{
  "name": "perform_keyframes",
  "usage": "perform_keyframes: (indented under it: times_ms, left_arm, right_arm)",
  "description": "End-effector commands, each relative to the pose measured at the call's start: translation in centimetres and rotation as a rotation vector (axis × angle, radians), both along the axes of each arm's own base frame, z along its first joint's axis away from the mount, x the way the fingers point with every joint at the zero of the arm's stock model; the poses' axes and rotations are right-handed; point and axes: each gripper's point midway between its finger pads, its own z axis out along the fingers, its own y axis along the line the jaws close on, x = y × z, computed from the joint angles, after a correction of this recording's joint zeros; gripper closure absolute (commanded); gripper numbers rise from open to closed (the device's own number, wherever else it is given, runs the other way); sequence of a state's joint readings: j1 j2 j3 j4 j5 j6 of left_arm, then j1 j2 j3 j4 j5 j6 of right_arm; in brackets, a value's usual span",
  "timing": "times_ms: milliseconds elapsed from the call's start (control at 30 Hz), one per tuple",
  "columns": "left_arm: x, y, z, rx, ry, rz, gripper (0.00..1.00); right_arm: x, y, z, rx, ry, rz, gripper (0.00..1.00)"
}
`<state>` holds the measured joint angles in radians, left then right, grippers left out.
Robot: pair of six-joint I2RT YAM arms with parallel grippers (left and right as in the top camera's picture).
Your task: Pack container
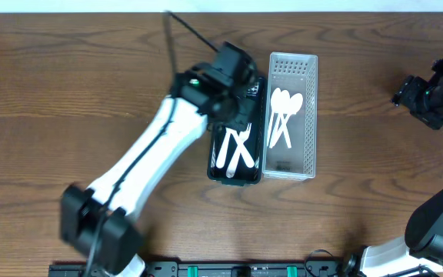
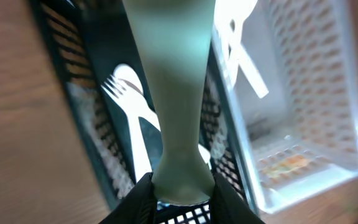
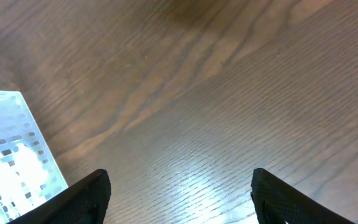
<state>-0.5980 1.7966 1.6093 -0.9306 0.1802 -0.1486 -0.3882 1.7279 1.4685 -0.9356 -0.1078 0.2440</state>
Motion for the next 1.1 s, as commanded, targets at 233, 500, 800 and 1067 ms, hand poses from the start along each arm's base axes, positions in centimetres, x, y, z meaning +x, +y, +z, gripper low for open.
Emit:
perform_keyframes:
  times_ms: [233, 500, 800, 1067]
  left_arm:
    - [1.4, 0.0, -3.2, 0.048, 0.034, -0.020, 0.48]
    - [3.7, 2.6, 5.9, -0.069, -0.159, 0.061, 0.38]
    - [3.6, 10.5, 11.1, -0.088, -0.235, 0.233, 0.38]
    - [2.8, 16.5, 11.3, -0.050, -0.187, 0.378, 0.38]
  right_arm:
    - [-0.1, -0.3, -0.4, 0.007, 0.007, -0.003, 0.24]
    - [0.8, 2.0, -1.6, 0.056, -0.015, 0.053, 0.59]
    - [3.4, 11.4, -5.5, 0.266, -0.067, 0.299, 0.95]
    - [4.9, 18.1, -8.7, 0.326, -0.054, 0.460, 0.99]
